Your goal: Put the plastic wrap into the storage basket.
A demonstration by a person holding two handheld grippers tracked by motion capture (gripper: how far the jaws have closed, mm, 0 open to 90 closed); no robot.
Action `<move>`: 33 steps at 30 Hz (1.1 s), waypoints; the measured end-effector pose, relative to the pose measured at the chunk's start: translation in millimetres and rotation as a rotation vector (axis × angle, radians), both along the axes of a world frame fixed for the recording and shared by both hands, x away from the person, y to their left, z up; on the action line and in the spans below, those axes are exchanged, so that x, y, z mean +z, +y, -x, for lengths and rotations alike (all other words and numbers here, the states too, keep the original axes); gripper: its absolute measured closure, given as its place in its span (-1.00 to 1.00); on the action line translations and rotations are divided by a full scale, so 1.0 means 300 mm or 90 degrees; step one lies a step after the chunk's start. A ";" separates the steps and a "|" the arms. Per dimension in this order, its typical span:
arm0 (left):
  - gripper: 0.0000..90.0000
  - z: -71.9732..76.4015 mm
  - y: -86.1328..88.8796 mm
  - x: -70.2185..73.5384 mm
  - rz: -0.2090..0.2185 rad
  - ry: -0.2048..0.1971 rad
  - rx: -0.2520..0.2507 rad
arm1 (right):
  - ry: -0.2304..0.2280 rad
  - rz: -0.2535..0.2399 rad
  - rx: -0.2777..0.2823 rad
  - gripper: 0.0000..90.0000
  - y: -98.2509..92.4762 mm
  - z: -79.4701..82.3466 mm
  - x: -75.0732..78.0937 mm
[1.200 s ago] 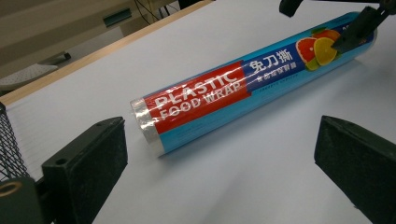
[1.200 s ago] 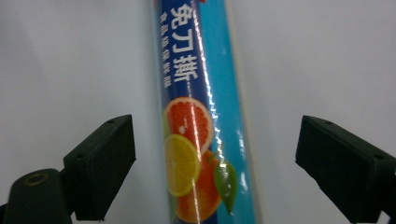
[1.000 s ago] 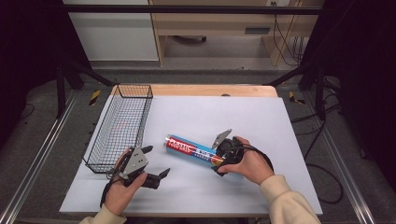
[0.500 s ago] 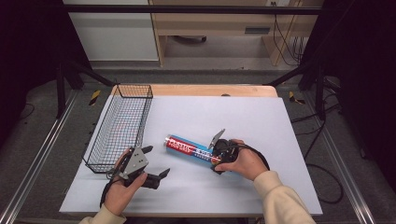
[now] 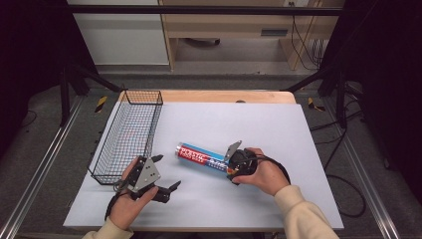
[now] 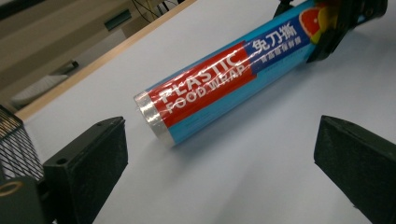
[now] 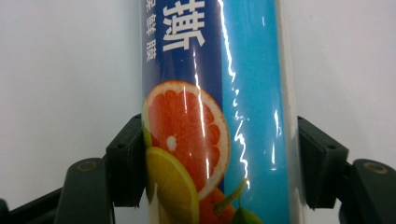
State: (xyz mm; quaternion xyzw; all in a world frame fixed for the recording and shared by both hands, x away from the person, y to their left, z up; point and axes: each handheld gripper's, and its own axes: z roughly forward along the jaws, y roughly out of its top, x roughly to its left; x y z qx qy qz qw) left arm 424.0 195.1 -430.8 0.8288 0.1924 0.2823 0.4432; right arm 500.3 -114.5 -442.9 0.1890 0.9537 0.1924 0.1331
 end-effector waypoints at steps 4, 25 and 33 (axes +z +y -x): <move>-0.92 -0.027 -0.029 0.048 -0.022 -0.012 -0.021 | -0.018 0.029 0.022 -0.31 -0.012 0.014 0.057; -0.91 -0.141 -0.259 0.253 -0.234 -0.071 -0.129 | -0.117 0.109 0.083 -0.31 -0.047 0.056 0.312; -0.88 -0.140 -0.312 0.274 -0.283 -0.079 -0.145 | -0.121 0.112 0.101 -0.31 -0.036 0.092 0.355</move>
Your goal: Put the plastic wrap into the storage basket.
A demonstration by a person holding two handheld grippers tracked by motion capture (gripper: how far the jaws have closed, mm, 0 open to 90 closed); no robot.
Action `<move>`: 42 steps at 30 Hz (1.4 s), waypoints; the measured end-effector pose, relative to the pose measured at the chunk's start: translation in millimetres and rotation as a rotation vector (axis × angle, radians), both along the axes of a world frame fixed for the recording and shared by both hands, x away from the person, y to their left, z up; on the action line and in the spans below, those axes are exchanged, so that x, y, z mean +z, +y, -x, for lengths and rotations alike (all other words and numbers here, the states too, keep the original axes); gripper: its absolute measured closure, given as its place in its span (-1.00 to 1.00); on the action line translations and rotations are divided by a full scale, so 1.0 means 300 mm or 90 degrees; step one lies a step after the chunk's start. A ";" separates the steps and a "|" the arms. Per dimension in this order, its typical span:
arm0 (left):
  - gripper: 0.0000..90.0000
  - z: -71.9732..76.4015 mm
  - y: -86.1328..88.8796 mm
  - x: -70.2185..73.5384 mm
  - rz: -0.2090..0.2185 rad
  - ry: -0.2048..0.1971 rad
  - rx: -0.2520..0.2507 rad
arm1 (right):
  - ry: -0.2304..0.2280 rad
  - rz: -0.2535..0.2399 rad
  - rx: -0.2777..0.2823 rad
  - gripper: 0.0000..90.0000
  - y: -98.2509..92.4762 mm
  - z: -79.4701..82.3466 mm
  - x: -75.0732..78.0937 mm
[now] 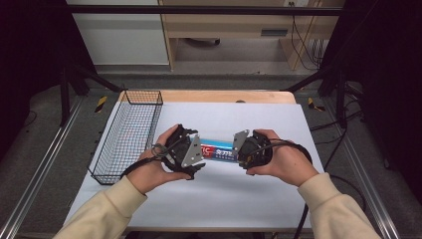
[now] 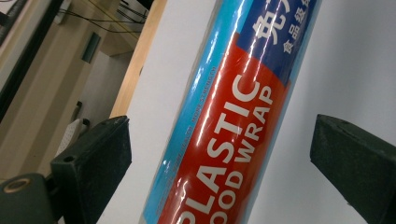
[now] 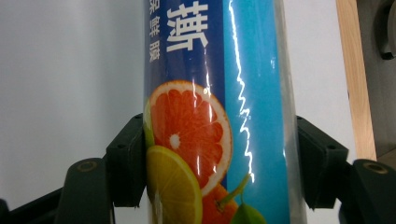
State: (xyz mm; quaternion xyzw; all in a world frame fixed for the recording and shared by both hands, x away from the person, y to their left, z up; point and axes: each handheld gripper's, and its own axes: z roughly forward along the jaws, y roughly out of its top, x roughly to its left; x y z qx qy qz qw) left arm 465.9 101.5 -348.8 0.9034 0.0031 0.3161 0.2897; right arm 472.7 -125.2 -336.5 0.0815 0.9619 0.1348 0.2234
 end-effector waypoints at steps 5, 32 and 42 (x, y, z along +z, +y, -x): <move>-0.84 -0.006 -0.013 -0.005 -0.015 -0.001 0.000 | -0.004 0.006 0.010 -0.31 0.010 0.019 0.020; -0.38 -0.013 -0.069 -0.025 -0.111 -0.005 -0.025 | -0.001 0.010 0.051 -0.30 0.065 0.049 0.069; -0.40 -0.019 -0.076 -0.038 -0.101 0.007 -0.034 | 0.008 0.009 0.051 -0.30 0.063 0.045 0.055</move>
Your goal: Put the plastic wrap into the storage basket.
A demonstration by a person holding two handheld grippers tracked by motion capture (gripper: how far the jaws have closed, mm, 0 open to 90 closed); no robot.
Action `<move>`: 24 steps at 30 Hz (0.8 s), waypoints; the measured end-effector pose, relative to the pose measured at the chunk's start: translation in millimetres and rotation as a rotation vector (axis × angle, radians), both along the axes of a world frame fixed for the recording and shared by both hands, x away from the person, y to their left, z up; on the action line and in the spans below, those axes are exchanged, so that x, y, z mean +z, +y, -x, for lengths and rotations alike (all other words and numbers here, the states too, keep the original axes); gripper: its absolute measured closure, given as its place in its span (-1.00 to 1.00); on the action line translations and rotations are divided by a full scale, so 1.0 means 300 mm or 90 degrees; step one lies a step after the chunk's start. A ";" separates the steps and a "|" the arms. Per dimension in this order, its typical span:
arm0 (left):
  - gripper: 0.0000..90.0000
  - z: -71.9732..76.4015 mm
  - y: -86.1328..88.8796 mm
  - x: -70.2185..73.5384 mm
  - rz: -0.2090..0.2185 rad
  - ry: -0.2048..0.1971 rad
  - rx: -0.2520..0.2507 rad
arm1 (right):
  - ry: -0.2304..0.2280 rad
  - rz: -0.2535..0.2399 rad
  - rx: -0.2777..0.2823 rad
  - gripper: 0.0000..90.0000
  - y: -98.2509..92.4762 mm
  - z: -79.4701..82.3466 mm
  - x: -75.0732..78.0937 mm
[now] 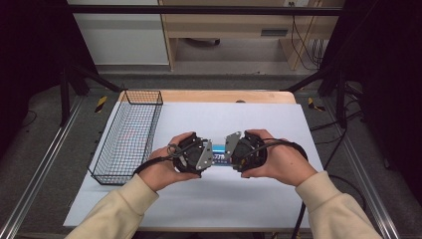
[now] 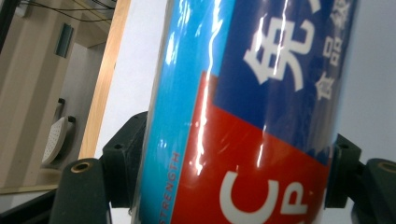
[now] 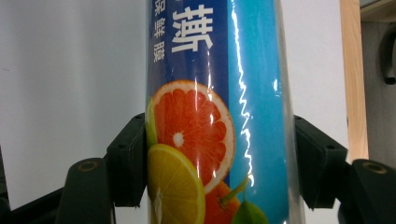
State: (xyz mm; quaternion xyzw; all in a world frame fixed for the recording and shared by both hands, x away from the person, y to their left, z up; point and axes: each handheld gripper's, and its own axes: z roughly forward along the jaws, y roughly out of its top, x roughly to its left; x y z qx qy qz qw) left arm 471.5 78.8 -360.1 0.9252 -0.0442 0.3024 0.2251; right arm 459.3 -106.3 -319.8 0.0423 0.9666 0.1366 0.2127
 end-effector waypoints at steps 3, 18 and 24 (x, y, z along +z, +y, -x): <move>-0.38 0.003 0.002 -0.015 0.029 0.018 -0.001 | 0.006 -0.004 0.002 -0.30 -0.002 -0.001 -0.008; -0.37 0.020 0.024 -0.023 0.034 0.013 0.018 | -0.033 0.003 0.008 -0.67 -0.015 -0.002 -0.047; -0.37 0.009 0.060 -0.026 0.023 0.014 0.037 | -0.054 -0.011 -0.037 -0.84 -0.115 -0.002 -0.028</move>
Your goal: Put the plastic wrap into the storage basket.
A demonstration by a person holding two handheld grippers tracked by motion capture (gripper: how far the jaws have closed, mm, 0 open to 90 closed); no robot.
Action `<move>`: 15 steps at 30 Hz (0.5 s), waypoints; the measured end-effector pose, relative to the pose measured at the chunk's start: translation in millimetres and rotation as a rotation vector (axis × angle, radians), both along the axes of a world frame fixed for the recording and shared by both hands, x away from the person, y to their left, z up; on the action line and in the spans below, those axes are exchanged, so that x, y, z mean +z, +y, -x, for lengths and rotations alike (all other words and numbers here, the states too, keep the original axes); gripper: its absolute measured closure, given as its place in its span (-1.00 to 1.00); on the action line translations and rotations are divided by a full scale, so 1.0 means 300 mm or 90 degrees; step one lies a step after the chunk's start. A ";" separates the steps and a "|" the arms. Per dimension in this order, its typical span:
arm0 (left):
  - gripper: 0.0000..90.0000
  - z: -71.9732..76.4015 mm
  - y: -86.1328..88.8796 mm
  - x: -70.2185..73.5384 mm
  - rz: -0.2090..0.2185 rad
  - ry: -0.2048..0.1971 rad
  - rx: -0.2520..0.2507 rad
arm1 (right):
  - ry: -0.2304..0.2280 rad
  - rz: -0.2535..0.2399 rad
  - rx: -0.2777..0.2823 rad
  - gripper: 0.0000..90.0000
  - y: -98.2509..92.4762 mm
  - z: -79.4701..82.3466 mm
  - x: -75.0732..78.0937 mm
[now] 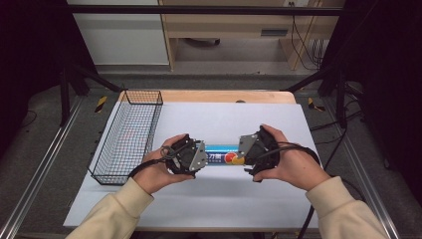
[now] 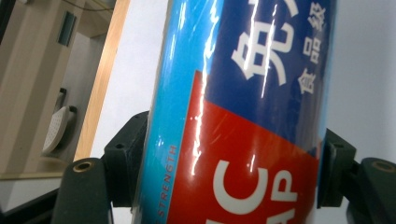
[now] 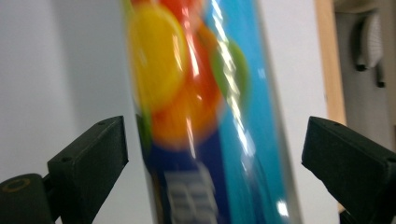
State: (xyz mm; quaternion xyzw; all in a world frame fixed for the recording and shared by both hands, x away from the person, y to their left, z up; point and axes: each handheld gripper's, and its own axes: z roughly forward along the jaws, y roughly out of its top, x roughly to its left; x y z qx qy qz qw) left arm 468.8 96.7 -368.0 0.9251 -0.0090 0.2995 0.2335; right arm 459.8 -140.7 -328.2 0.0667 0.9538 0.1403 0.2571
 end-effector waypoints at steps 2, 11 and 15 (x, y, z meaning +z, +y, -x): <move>-0.37 -0.002 0.012 -0.003 -0.005 0.001 0.008 | -0.008 -0.009 -0.015 -0.85 -0.041 -0.001 0.003; -0.36 -0.009 0.075 0.010 -0.001 0.001 0.041 | -0.029 -0.068 -0.140 -0.79 -0.197 0.021 -0.065; -0.36 -0.018 0.102 0.030 0.016 0.003 0.059 | -0.031 -0.133 -0.226 -0.69 -0.223 0.001 -0.114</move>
